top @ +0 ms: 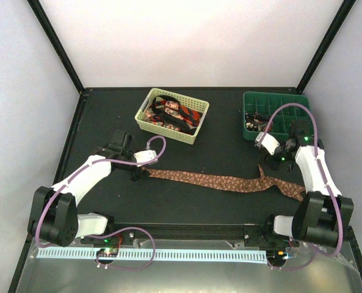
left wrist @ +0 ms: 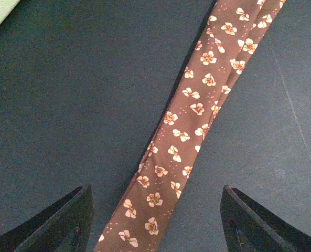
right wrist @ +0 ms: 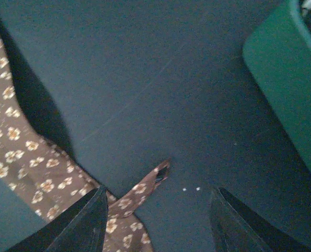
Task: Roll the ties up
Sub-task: Flatten out the tie at the center of the board.
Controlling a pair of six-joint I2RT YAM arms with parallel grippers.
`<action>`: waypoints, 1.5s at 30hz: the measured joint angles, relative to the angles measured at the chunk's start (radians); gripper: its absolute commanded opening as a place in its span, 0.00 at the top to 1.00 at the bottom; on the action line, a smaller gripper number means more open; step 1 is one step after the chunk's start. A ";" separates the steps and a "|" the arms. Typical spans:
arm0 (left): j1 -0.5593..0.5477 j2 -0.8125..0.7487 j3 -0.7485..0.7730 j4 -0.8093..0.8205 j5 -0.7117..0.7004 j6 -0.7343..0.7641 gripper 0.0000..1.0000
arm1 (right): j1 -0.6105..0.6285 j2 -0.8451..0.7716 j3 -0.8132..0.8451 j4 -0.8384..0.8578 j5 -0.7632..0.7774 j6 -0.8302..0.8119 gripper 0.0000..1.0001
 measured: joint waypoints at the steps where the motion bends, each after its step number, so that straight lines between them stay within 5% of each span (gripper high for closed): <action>1: -0.001 0.000 0.000 0.002 0.000 0.000 0.30 | 0.000 0.023 0.026 0.005 0.000 0.024 0.45; 7: -0.004 0.017 0.000 0.021 0.000 -0.002 0.29 | 0.000 0.177 0.072 0.041 0.033 0.177 0.31; 12: -0.004 0.036 0.000 0.031 0.000 -0.007 0.29 | 0.033 0.211 0.019 0.104 0.077 0.278 0.36; 17: -0.004 0.046 0.000 0.043 0.000 -0.013 0.28 | 0.081 0.217 -0.072 0.198 0.152 0.333 0.53; 21: -0.005 0.046 0.000 0.047 -0.004 -0.017 0.28 | 0.080 0.239 -0.116 0.249 0.217 0.340 0.89; 23: -0.004 0.046 0.000 0.048 -0.009 -0.020 0.27 | 0.080 0.234 -0.134 0.257 0.235 0.347 0.98; 29: -0.005 0.046 0.000 0.064 -0.039 -0.029 0.26 | 0.043 0.076 -0.153 0.246 0.248 0.348 0.98; 34: -0.004 0.065 0.000 0.079 -0.064 -0.030 0.21 | -0.109 -0.060 -0.153 0.212 0.221 0.297 0.98; 39: -0.004 0.135 0.015 0.061 -0.054 -0.014 0.10 | -0.256 -0.043 -0.153 0.171 0.162 0.247 0.98; 45: -0.004 0.185 0.066 0.030 0.009 0.043 0.09 | -0.377 0.072 -0.151 0.131 0.089 0.198 0.92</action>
